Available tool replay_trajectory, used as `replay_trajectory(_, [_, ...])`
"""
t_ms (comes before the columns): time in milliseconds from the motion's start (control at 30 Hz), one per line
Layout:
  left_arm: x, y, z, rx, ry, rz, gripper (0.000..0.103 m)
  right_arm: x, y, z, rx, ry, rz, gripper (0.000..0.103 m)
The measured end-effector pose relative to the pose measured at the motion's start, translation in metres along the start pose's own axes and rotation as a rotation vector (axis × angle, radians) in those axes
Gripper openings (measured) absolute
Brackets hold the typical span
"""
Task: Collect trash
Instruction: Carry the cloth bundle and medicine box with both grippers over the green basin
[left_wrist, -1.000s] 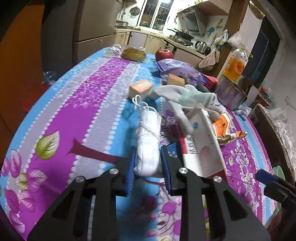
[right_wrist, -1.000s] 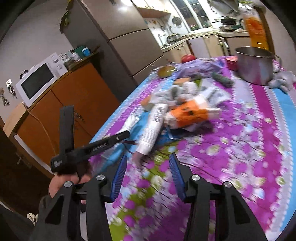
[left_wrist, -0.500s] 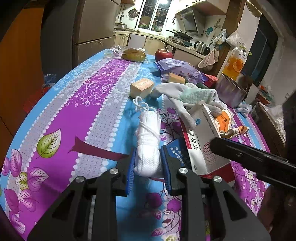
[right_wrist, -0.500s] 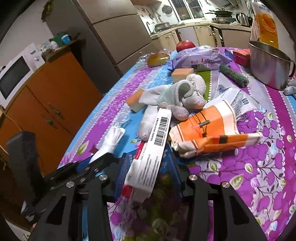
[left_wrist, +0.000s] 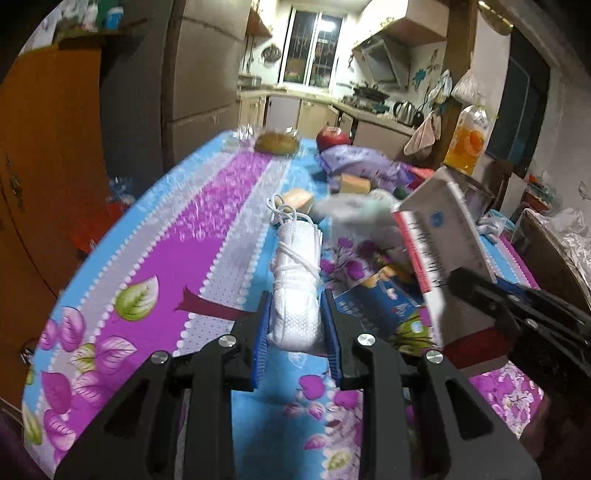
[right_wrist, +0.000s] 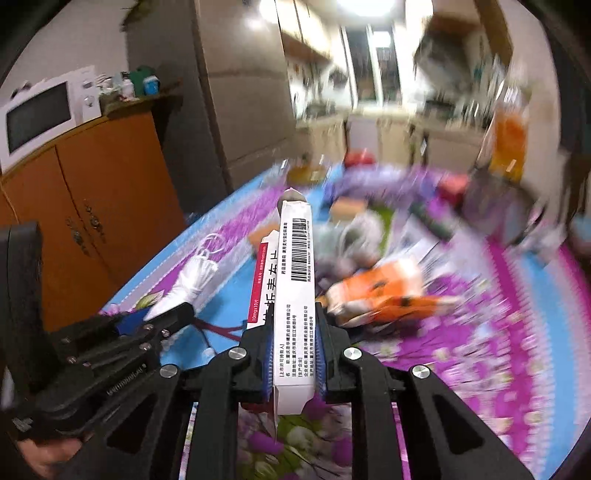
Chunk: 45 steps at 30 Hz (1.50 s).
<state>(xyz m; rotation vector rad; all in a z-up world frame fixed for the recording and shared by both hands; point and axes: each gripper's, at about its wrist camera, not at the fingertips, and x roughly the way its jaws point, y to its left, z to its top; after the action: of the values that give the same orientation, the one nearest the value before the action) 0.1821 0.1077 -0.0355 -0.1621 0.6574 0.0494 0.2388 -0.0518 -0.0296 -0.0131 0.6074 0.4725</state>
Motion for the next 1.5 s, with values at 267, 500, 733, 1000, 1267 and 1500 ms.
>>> replay_trajectory(267, [-0.045, -0.034, 0.002, 0.068, -0.101, 0.011, 0.025, -0.075, 0.004, -0.014, -0.080, -0.170, -0.170, 0.018])
replay_trajectory(500, [-0.066, -0.060, 0.004, 0.106, -0.140, -0.026, 0.025, -0.115, -0.007, -0.017, -0.062, -0.209, -0.202, 0.018])
replay_trajectory(733, [-0.075, -0.094, 0.004, 0.147, -0.162, -0.067, 0.025, -0.154, -0.033, -0.023, -0.024, -0.240, -0.259, 0.018])
replay_trajectory(1000, [-0.082, -0.161, -0.002, 0.223, -0.173, -0.151, 0.025, -0.201, -0.086, -0.039, 0.027, -0.250, -0.367, 0.018])
replay_trajectory(1267, [-0.086, -0.236, -0.012, 0.303, -0.173, -0.255, 0.025, -0.258, -0.153, -0.063, 0.109, -0.255, -0.479, 0.018])
replay_trajectory(1500, [-0.093, -0.310, -0.025, 0.371, -0.171, -0.355, 0.025, -0.307, -0.212, -0.087, 0.174, -0.257, -0.569, 0.018])
